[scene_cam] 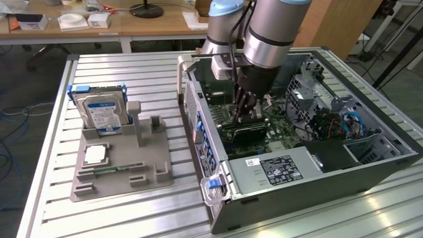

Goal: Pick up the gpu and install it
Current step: 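Press down on the gpu until it lock into place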

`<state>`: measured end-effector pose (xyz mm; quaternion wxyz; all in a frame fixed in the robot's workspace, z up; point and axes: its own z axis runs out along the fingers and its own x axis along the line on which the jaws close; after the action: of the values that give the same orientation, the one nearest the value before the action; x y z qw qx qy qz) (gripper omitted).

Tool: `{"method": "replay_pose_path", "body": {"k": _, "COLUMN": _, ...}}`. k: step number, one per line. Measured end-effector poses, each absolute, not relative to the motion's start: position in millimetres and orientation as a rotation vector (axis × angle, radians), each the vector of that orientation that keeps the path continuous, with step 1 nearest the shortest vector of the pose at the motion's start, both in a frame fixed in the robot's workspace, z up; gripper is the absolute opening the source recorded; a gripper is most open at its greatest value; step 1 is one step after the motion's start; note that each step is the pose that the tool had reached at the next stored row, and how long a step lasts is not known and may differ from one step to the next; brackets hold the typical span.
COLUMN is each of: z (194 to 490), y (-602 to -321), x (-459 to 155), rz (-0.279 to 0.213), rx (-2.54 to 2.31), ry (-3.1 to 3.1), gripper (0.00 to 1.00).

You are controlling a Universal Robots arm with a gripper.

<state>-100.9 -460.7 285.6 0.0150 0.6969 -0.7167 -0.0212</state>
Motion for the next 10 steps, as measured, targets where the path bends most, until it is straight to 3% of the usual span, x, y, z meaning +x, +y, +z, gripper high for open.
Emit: {"method": "replay_pose_path", "body": {"k": 10, "z": 280, "y": -461, "x": -81, "rz": -0.059, "rx": 2.191, "ry": -2.215, "gripper": 0.11}}
